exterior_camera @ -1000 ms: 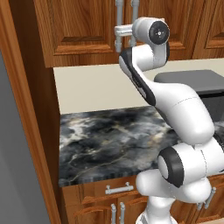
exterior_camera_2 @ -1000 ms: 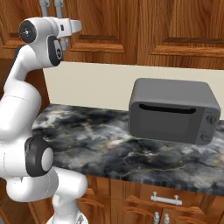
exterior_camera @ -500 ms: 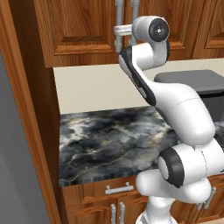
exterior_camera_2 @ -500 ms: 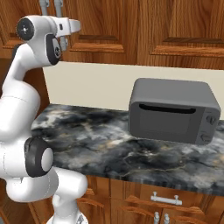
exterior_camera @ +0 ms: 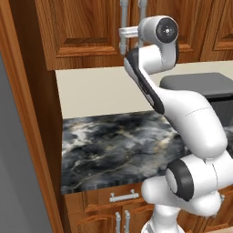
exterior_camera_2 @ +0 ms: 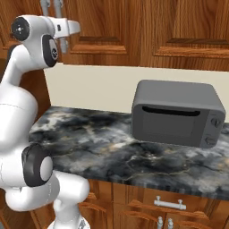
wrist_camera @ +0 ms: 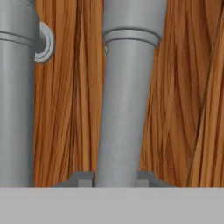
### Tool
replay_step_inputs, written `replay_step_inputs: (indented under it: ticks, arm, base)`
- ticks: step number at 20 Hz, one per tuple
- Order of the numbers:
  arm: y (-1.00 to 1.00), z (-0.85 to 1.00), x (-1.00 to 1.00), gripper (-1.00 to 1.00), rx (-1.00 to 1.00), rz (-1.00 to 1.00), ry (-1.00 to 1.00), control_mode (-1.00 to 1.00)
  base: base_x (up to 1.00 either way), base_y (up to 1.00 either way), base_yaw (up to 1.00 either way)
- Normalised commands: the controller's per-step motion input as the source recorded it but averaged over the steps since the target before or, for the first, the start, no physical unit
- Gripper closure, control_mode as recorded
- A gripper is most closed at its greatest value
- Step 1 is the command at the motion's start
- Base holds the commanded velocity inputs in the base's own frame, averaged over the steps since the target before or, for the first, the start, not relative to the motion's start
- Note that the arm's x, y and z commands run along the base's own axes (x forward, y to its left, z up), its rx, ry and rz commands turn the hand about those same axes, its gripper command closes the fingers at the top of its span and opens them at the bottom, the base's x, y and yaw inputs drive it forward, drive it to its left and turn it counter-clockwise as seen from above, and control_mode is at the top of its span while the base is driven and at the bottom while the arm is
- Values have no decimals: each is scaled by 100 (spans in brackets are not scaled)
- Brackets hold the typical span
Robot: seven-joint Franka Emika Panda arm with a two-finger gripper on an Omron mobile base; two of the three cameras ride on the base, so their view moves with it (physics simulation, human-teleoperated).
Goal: The dining table condiment station is running low on shaker. Refill the condiment station by opening the cabinet and taking the shaker from the cabinet and placing it on the dining table.
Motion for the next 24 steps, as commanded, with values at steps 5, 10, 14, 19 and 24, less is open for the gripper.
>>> replay_step_inputs:
  ticks: [5, 10, 14, 19, 24]
  arm:
    - [0, -15, -88, 100, 0, 9, -4, -100]
    - [-10, 0, -100, 100, 1, 5, -7, -100]
    - [-51, -1, -100, 100, 10, 0, -9, -100]
    - [-63, 0, -100, 100, 17, 0, -3, -100]
    - [-35, -10, -56, 100, 5, 0, 1, -100]
  base:
    - [0, 0, 0]
    - [0, 0, 0]
    - [0, 0, 0]
    - [0, 0, 0]
    - [0, 0, 0]
